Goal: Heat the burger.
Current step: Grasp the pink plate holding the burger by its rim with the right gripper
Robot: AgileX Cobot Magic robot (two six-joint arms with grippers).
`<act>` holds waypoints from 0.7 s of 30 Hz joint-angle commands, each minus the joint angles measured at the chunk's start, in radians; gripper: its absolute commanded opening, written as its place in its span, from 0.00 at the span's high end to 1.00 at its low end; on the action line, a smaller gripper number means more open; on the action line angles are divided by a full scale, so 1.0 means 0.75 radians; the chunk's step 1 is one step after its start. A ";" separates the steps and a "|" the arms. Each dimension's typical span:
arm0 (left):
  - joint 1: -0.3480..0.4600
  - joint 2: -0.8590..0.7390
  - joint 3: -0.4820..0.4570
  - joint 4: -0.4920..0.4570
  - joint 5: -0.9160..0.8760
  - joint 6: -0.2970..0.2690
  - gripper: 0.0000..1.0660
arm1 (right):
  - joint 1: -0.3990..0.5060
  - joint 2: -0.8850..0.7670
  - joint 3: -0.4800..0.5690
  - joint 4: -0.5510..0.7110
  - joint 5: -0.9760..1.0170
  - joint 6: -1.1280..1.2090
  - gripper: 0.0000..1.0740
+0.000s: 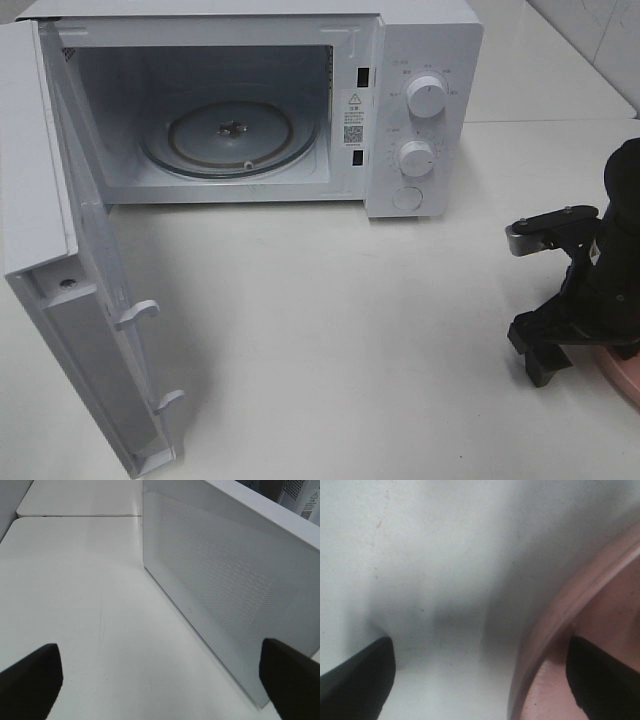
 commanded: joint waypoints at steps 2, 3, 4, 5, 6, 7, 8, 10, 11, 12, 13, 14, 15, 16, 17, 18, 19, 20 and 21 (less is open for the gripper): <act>-0.005 -0.027 0.003 -0.013 -0.013 -0.003 0.06 | -0.008 0.011 0.004 -0.012 0.001 0.011 0.26; -0.005 -0.027 0.003 -0.013 -0.013 -0.003 0.06 | -0.008 0.011 0.004 -0.012 0.005 0.009 0.29; -0.005 -0.027 0.003 -0.013 -0.013 -0.003 0.06 | -0.008 0.011 0.004 -0.013 0.011 0.004 0.36; -0.005 -0.027 0.003 -0.013 -0.013 -0.003 0.06 | -0.008 0.011 0.004 -0.013 0.011 0.004 0.36; -0.005 -0.027 0.003 -0.013 -0.013 -0.003 0.06 | -0.008 0.011 0.004 -0.013 0.013 0.007 0.44; -0.005 -0.027 0.003 -0.013 -0.013 -0.003 0.06 | -0.008 0.011 0.004 -0.013 0.013 0.007 0.44; -0.005 -0.027 0.003 -0.013 -0.013 -0.003 0.06 | -0.008 0.011 0.004 -0.013 0.012 0.007 0.48; -0.005 -0.027 0.003 -0.013 -0.013 -0.003 0.06 | -0.008 0.011 0.004 -0.013 0.008 0.007 0.57; -0.005 -0.027 0.003 -0.013 -0.013 -0.003 0.06 | -0.008 0.011 0.004 -0.013 0.008 0.007 0.63; -0.005 -0.027 0.003 -0.013 -0.013 -0.003 0.06 | -0.008 0.011 0.004 -0.013 0.008 0.007 0.74; -0.005 -0.027 0.003 -0.013 -0.013 -0.003 0.06 | -0.008 0.011 0.004 -0.013 0.008 0.007 0.74; -0.005 -0.027 0.003 -0.013 -0.013 -0.003 0.06 | -0.008 0.011 0.004 -0.013 0.008 0.007 0.79; -0.005 -0.027 0.003 -0.013 -0.013 -0.003 0.06 | -0.008 0.011 0.004 -0.016 0.009 -0.004 0.88; -0.005 -0.027 0.003 -0.013 -0.013 -0.003 0.06 | -0.008 0.011 0.004 -0.016 0.009 -0.004 0.88; -0.005 -0.027 0.003 -0.013 -0.013 -0.003 0.06 | -0.008 0.011 0.004 -0.020 0.008 -0.007 0.91; -0.005 -0.027 0.003 -0.013 -0.013 -0.003 0.06 | -0.008 0.011 0.004 -0.035 0.005 -0.003 0.97; -0.005 -0.027 0.003 -0.013 -0.013 -0.003 0.06 | -0.008 0.011 0.004 -0.035 0.005 -0.003 0.97; -0.005 -0.027 0.003 -0.013 -0.013 -0.003 0.06 | -0.008 0.011 0.004 -0.039 0.005 -0.003 1.00; -0.005 -0.027 0.003 -0.013 -0.013 -0.003 0.06 | -0.008 0.011 0.004 -0.044 0.005 -0.003 1.00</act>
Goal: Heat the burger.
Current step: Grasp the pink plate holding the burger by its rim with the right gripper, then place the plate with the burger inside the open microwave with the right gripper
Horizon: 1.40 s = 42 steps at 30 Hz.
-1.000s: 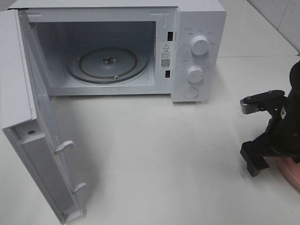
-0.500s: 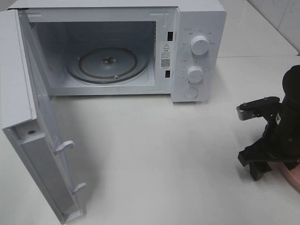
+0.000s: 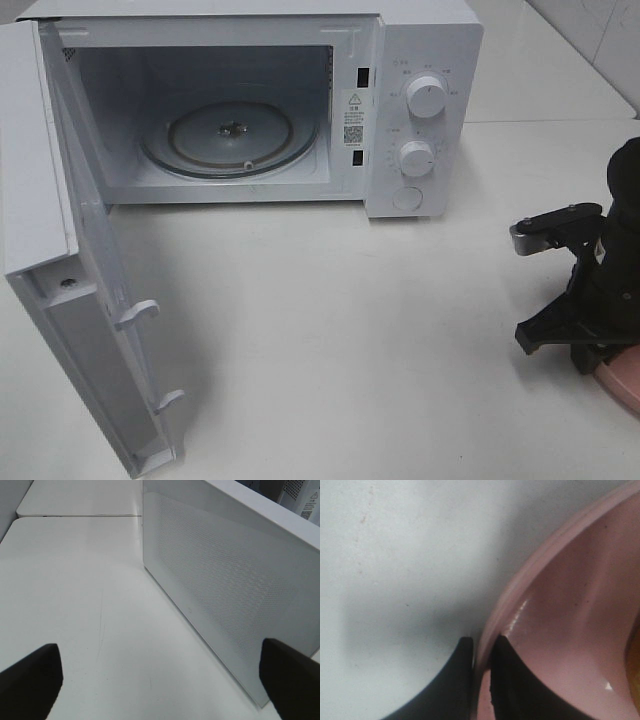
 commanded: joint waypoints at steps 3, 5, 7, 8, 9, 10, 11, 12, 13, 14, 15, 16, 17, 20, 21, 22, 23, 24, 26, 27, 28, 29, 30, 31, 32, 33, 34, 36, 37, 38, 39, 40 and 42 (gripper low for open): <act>-0.005 -0.027 0.003 -0.013 -0.013 -0.003 0.06 | -0.004 0.012 0.005 -0.005 -0.016 -0.009 1.00; -0.005 -0.027 0.003 -0.013 -0.013 -0.003 0.06 | -0.001 0.011 0.005 -0.041 -0.005 0.003 1.00; -0.005 -0.027 0.003 -0.013 -0.013 -0.003 0.06 | -0.001 0.009 0.005 -0.052 0.004 0.008 1.00; -0.005 -0.027 0.003 -0.013 -0.013 -0.003 0.06 | -0.001 0.008 0.004 -0.087 0.040 0.037 1.00; -0.005 -0.027 0.003 -0.013 -0.013 -0.003 0.06 | -0.001 0.008 0.004 -0.087 0.040 0.037 1.00; -0.005 -0.027 0.003 -0.013 -0.013 -0.003 0.06 | -0.001 0.008 0.004 -0.132 0.072 0.095 1.00; -0.005 -0.027 0.003 -0.013 -0.013 -0.003 0.06 | -0.001 0.008 0.004 -0.147 0.085 0.125 1.00; -0.005 -0.027 0.003 -0.013 -0.013 -0.003 0.06 | -0.001 0.008 0.004 -0.147 0.085 0.125 1.00; -0.005 -0.027 0.003 -0.013 -0.013 -0.003 0.06 | -0.001 0.008 0.004 -0.183 0.099 0.164 1.00; -0.005 -0.027 0.003 -0.013 -0.013 -0.003 0.06 | -0.001 0.008 0.004 -0.183 0.099 0.164 1.00; -0.005 -0.027 0.003 -0.013 -0.013 -0.003 0.06 | -0.001 0.008 0.004 -0.195 0.103 0.179 1.00; -0.005 -0.027 0.003 -0.013 -0.013 -0.003 0.06 | -0.001 -0.004 0.004 -0.200 0.107 0.188 1.00; -0.005 -0.027 0.003 -0.013 -0.013 -0.003 0.06 | -0.001 -0.004 0.004 -0.200 0.107 0.188 1.00; -0.005 -0.027 0.003 -0.013 -0.013 -0.003 0.06 | -0.001 -0.047 0.004 -0.200 0.113 0.189 1.00; -0.005 -0.027 0.003 -0.013 -0.013 -0.003 0.06 | -0.001 -0.076 0.004 -0.203 0.129 0.189 1.00; -0.005 -0.027 0.003 -0.013 -0.013 -0.003 0.06 | -0.001 -0.093 0.004 -0.207 0.136 0.189 1.00; -0.005 -0.027 0.003 -0.013 -0.013 -0.003 0.06 | -0.001 -0.093 0.004 -0.207 0.136 0.189 1.00; -0.005 -0.027 0.003 -0.013 -0.013 -0.003 0.06 | -0.001 -0.124 0.004 -0.212 0.159 0.189 1.00; -0.005 -0.027 0.003 -0.013 -0.013 -0.003 0.06 | -0.001 -0.139 0.004 -0.220 0.171 0.189 1.00; -0.005 -0.027 0.003 -0.013 -0.013 -0.003 0.06 | -0.001 -0.163 0.004 -0.229 0.196 0.189 1.00; -0.005 -0.027 0.003 -0.013 -0.013 -0.003 0.06 | -0.001 -0.163 0.004 -0.229 0.196 0.189 1.00; -0.005 -0.027 0.003 -0.013 -0.013 -0.003 0.06 | -0.001 -0.179 0.004 -0.237 0.219 0.189 1.00; -0.005 -0.027 0.003 -0.013 -0.013 -0.003 0.06 | -0.001 -0.191 0.004 -0.236 0.228 0.189 1.00; -0.005 -0.027 0.003 -0.013 -0.013 -0.003 0.06 | -0.001 -0.191 0.004 -0.236 0.228 0.189 1.00; -0.005 -0.027 0.003 -0.013 -0.013 -0.003 0.06 | 0.000 -0.211 0.005 -0.236 0.233 0.189 1.00; -0.005 -0.027 0.003 -0.013 -0.013 -0.003 0.06 | 0.000 -0.211 0.005 -0.236 0.233 0.189 1.00; -0.005 -0.027 0.003 -0.013 -0.013 -0.003 0.06 | 0.024 -0.229 0.005 -0.240 0.237 0.189 1.00; -0.005 -0.027 0.003 -0.013 -0.013 -0.003 0.06 | 0.036 -0.240 0.005 -0.243 0.241 0.189 1.00; -0.005 -0.027 0.003 -0.013 -0.013 -0.003 0.06 | 0.063 -0.249 0.005 -0.243 0.253 0.189 1.00; -0.005 -0.027 0.003 -0.013 -0.013 -0.003 0.06 | 0.089 -0.256 0.005 -0.247 0.269 0.189 1.00; -0.005 -0.027 0.003 -0.013 -0.013 -0.003 0.06 | 0.089 -0.256 0.005 -0.247 0.269 0.189 1.00; -0.005 -0.027 0.003 -0.013 -0.013 -0.003 0.06 | 0.105 -0.257 0.005 -0.247 0.275 0.189 1.00; -0.005 -0.027 0.003 -0.013 -0.013 -0.003 0.06 | 0.127 -0.257 0.005 -0.247 0.284 0.189 1.00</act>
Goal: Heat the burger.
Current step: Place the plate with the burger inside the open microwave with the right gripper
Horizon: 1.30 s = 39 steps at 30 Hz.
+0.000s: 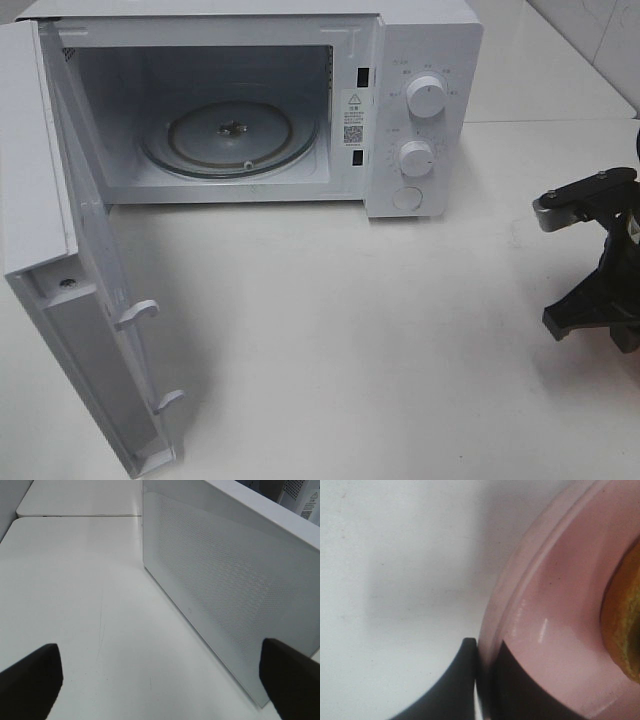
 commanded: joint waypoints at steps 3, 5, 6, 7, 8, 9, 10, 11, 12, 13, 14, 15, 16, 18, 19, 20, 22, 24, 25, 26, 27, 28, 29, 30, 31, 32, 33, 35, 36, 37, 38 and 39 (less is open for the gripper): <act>-0.005 -0.027 0.003 -0.013 -0.013 -0.003 0.06 | 0.075 -0.017 0.004 -0.072 0.069 0.004 1.00; -0.005 -0.027 0.003 -0.013 -0.013 -0.003 0.06 | 0.088 -0.017 0.004 -0.083 0.081 0.011 1.00; -0.005 -0.027 0.003 -0.013 -0.013 -0.003 0.06 | 0.121 -0.025 0.004 -0.107 0.103 0.032 1.00; -0.005 -0.027 0.003 -0.013 -0.013 -0.003 0.06 | 0.160 -0.028 0.004 -0.139 0.131 0.065 1.00; -0.005 -0.027 0.003 -0.013 -0.013 -0.003 0.06 | 0.160 -0.028 0.004 -0.139 0.131 0.065 1.00; -0.005 -0.027 0.003 -0.013 -0.013 -0.003 0.06 | 0.180 -0.028 0.004 -0.152 0.141 0.079 1.00; -0.005 -0.027 0.003 -0.013 -0.013 -0.003 0.06 | 0.213 -0.028 0.004 -0.175 0.165 0.107 1.00; -0.005 -0.027 0.003 -0.013 -0.013 -0.003 0.06 | 0.213 -0.028 0.004 -0.175 0.165 0.107 1.00; -0.005 -0.027 0.003 -0.013 -0.013 -0.003 0.06 | 0.229 -0.028 0.004 -0.185 0.173 0.117 1.00; -0.005 -0.027 0.003 -0.013 -0.013 -0.003 0.06 | 0.229 -0.028 0.004 -0.185 0.173 0.117 1.00; -0.005 -0.027 0.003 -0.013 -0.013 -0.003 0.06 | 0.261 -0.028 0.004 -0.205 0.192 0.136 1.00; -0.005 -0.027 0.003 -0.013 -0.013 -0.003 0.06 | 0.277 -0.028 0.004 -0.216 0.203 0.149 1.00; -0.005 -0.027 0.003 -0.013 -0.013 -0.003 0.06 | 0.277 -0.028 0.004 -0.216 0.203 0.149 1.00; -0.005 -0.027 0.003 -0.013 -0.013 -0.003 0.06 | 0.337 -0.028 0.004 -0.256 0.248 0.196 1.00; -0.005 -0.027 0.003 -0.013 -0.013 -0.003 0.06 | 0.337 -0.028 0.004 -0.256 0.248 0.196 1.00; -0.005 -0.027 0.003 -0.013 -0.013 -0.003 0.06 | 0.355 -0.028 0.004 -0.269 0.257 0.209 1.00; -0.005 -0.027 0.003 -0.013 -0.013 -0.003 0.06 | 0.384 -0.028 0.004 -0.293 0.273 0.232 1.00; -0.005 -0.027 0.003 -0.013 -0.013 -0.003 0.06 | 0.401 -0.028 0.004 -0.304 0.279 0.240 1.00; -0.005 -0.027 0.003 -0.013 -0.013 -0.003 0.06 | 0.431 -0.028 0.004 -0.320 0.289 0.257 1.00; -0.005 -0.027 0.003 -0.013 -0.013 -0.003 0.06 | 0.464 -0.028 0.004 -0.336 0.303 0.272 1.00; -0.005 -0.027 0.003 -0.013 -0.013 -0.003 0.06 | 0.464 -0.028 0.004 -0.336 0.303 0.272 1.00; -0.005 -0.027 0.003 -0.013 -0.013 -0.003 0.06 | 0.499 -0.028 0.004 -0.343 0.308 0.275 1.00; -0.005 -0.027 0.003 -0.013 -0.013 -0.003 0.06 | 0.499 -0.028 0.004 -0.343 0.308 0.275 1.00; -0.005 -0.027 0.003 -0.013 -0.013 -0.003 0.06 | 0.516 -0.028 0.004 -0.344 0.309 0.276 1.00; -0.005 -0.027 0.003 -0.013 -0.013 -0.003 0.06 | 0.551 -0.028 0.004 -0.347 0.315 0.279 1.00; -0.005 -0.027 0.003 -0.013 -0.013 -0.003 0.06 | 0.551 -0.028 0.004 -0.347 0.315 0.279 1.00; -0.005 -0.027 0.003 -0.013 -0.013 -0.003 0.06 | 0.588 -0.028 0.004 -0.351 0.325 0.284 1.00; -0.005 -0.027 0.003 -0.013 -0.013 -0.003 0.06 | 0.607 -0.028 0.004 -0.351 0.335 0.284 1.00; -0.005 -0.027 0.003 -0.013 -0.013 -0.003 0.06 | 0.640 -0.028 0.004 -0.351 0.348 0.284 1.00; -0.005 -0.027 0.003 -0.013 -0.013 -0.003 0.06 | 0.640 -0.028 0.004 -0.351 0.348 0.284 1.00; -0.005 -0.027 0.003 -0.013 -0.013 -0.003 0.06 | 0.675 -0.028 0.004 -0.351 0.353 0.284 1.00; -0.005 -0.027 0.003 -0.013 -0.013 -0.003 0.06 | 0.695 -0.028 0.004 -0.351 0.357 0.284 1.00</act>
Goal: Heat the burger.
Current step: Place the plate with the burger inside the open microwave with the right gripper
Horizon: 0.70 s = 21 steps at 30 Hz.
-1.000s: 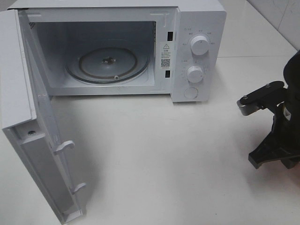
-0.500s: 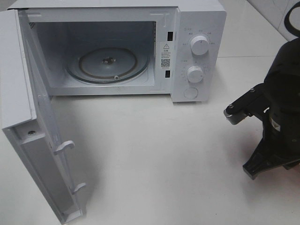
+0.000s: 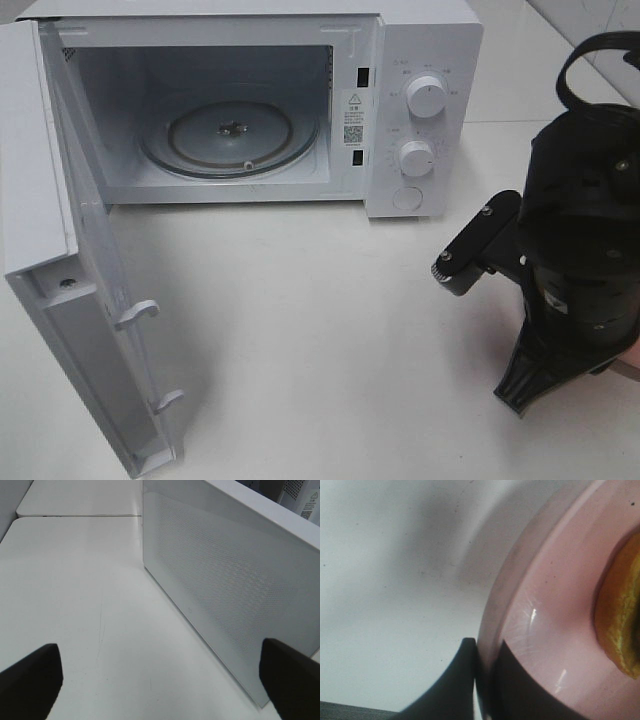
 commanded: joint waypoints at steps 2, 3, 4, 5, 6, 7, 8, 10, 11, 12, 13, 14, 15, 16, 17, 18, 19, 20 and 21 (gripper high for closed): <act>-0.005 -0.027 0.003 -0.013 -0.013 -0.003 0.06 | 0.084 -0.011 0.004 -0.077 0.075 0.025 1.00; -0.005 -0.027 0.003 -0.013 -0.013 -0.003 0.06 | 0.105 -0.011 0.004 -0.077 0.080 0.025 1.00; -0.005 -0.027 0.003 -0.013 -0.013 -0.003 0.06 | 0.105 -0.011 0.004 -0.077 0.080 0.025 1.00; -0.005 -0.027 0.003 -0.013 -0.013 -0.003 0.06 | 0.144 -0.011 0.004 -0.077 0.085 0.025 1.00; -0.005 -0.027 0.003 -0.013 -0.013 -0.003 0.06 | 0.144 -0.011 0.004 -0.077 0.085 0.025 1.00; -0.005 -0.027 0.003 -0.013 -0.013 -0.003 0.06 | 0.183 -0.011 0.004 -0.077 0.088 0.025 1.00; -0.005 -0.027 0.003 -0.013 -0.013 -0.003 0.06 | 0.203 -0.011 0.004 -0.077 0.088 0.025 1.00; -0.005 -0.027 0.003 -0.013 -0.013 -0.003 0.06 | 0.241 -0.011 0.004 -0.077 0.089 0.025 1.00; -0.005 -0.027 0.003 -0.013 -0.013 -0.003 0.06 | 0.241 -0.011 0.004 -0.077 0.089 0.025 1.00; -0.005 -0.027 0.003 -0.013 -0.013 -0.003 0.06 | 0.263 -0.011 0.004 -0.077 0.091 0.025 1.00; -0.005 -0.027 0.003 -0.013 -0.013 -0.003 0.06 | 0.307 -0.011 0.004 -0.077 0.096 0.025 1.00; -0.005 -0.027 0.003 -0.013 -0.013 -0.003 0.06 | 0.307 -0.011 0.004 -0.077 0.096 0.025 1.00; -0.005 -0.027 0.003 -0.013 -0.013 -0.003 0.06 | 0.348 -0.011 0.004 -0.077 0.099 0.025 1.00; -0.005 -0.027 0.003 -0.013 -0.013 -0.003 0.06 | 0.371 -0.011 0.004 -0.079 0.101 0.025 1.00; -0.005 -0.027 0.003 -0.013 -0.013 -0.003 0.06 | 0.371 -0.011 0.004 -0.079 0.101 0.025 1.00; -0.005 -0.027 0.003 -0.013 -0.013 -0.003 0.06 | 0.412 -0.011 0.004 -0.089 0.103 0.025 1.00; -0.005 -0.027 0.003 -0.013 -0.013 -0.003 0.06 | 0.436 -0.011 0.004 -0.093 0.103 0.023 0.99; -0.005 -0.027 0.003 -0.013 -0.013 -0.003 0.06 | 0.436 -0.011 0.004 -0.093 0.103 0.023 0.99; -0.005 -0.027 0.003 -0.013 -0.013 -0.003 0.06 | 0.477 -0.011 0.004 -0.101 0.103 0.011 0.99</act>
